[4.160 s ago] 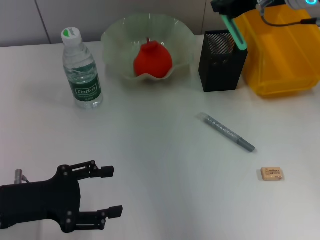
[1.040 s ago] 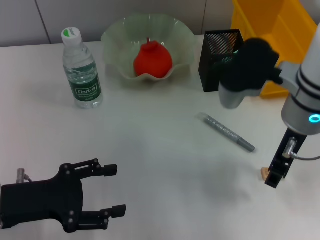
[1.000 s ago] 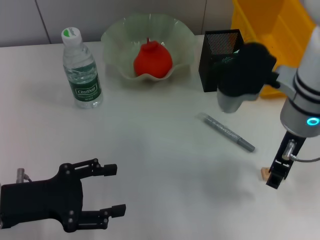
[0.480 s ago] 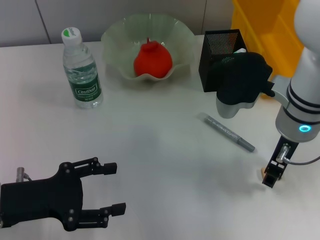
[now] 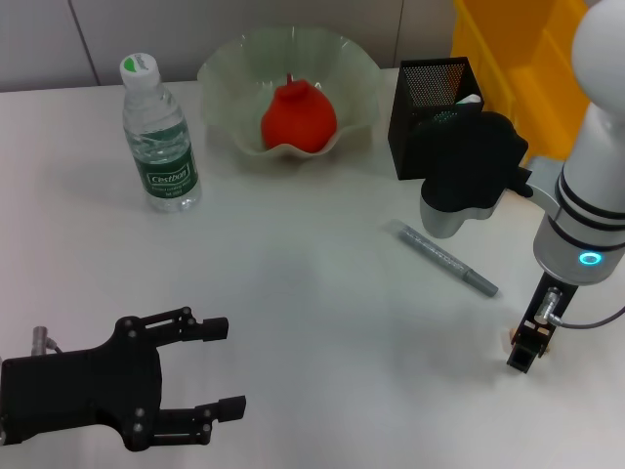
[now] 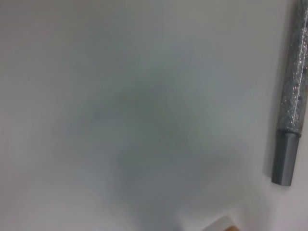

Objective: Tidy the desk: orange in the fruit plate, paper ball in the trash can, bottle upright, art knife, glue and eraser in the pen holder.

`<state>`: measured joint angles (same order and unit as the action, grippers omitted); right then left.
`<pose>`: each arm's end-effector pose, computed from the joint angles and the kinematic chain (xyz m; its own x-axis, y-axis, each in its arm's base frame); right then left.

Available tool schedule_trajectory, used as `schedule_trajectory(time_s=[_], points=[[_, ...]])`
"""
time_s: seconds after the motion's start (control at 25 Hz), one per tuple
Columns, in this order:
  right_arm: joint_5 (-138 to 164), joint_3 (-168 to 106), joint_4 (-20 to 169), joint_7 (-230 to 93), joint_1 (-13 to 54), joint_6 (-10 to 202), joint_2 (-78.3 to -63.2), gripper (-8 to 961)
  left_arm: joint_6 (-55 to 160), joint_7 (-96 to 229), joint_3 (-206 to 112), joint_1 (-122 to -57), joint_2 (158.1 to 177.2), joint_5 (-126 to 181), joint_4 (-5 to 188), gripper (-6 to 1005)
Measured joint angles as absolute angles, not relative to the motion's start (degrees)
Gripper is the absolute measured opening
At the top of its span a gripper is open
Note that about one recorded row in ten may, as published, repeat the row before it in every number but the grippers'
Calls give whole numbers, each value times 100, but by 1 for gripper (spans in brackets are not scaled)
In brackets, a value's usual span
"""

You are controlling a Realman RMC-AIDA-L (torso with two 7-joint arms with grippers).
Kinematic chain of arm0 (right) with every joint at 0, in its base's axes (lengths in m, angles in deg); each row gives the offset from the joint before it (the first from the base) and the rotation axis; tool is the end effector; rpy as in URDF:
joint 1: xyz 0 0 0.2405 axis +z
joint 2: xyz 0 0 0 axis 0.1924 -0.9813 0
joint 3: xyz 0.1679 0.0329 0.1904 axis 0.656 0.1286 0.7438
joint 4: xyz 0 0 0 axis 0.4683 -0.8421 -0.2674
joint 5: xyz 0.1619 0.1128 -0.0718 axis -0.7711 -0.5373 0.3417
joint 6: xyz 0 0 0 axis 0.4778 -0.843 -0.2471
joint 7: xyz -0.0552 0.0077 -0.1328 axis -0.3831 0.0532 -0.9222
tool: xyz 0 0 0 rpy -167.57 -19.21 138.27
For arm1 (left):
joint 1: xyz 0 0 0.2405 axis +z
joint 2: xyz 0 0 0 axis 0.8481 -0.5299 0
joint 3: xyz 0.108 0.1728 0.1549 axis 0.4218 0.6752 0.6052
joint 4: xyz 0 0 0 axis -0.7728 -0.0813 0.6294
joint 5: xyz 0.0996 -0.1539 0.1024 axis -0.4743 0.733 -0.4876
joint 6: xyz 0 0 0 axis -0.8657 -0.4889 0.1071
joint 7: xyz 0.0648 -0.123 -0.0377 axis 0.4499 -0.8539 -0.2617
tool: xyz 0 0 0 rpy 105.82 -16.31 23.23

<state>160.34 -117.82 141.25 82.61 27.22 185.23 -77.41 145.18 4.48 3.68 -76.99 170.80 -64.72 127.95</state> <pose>0.2060 0.3264 -0.0268 0.5026 -0.6314 0.5905 -0.4148 -0.7754 -0.4761 -0.2743 0.2515 -0.0155 0.8320 0.1504 0.5339 0.1945 -0.9805 -0.0269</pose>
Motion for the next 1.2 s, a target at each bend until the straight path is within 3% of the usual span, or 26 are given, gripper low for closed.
schedule_trajectory(time_s=[0.36, 0.76, 1.0, 1.2], points=[[16048, -11723, 14130, 8372, 2673, 18523, -7744, 603, 14513, 457, 328, -7699, 17079, -6472, 12795, 814], [16057, -11320, 14742, 8366, 2599, 18782, -7717, 254, 14518, 457, 313, -7699, 17079, -6472, 12795, 814], [16072, -10447, 15643, 8078, 2660, 19226, -7696, 255, 14521, 457, 313, -7698, 17079, -6472, 12795, 814], [16078, -9367, 16272, 7598, 2843, 19148, -7580, 255, 14537, 457, 313, -7698, 17079, -6472, 12795, 815]])
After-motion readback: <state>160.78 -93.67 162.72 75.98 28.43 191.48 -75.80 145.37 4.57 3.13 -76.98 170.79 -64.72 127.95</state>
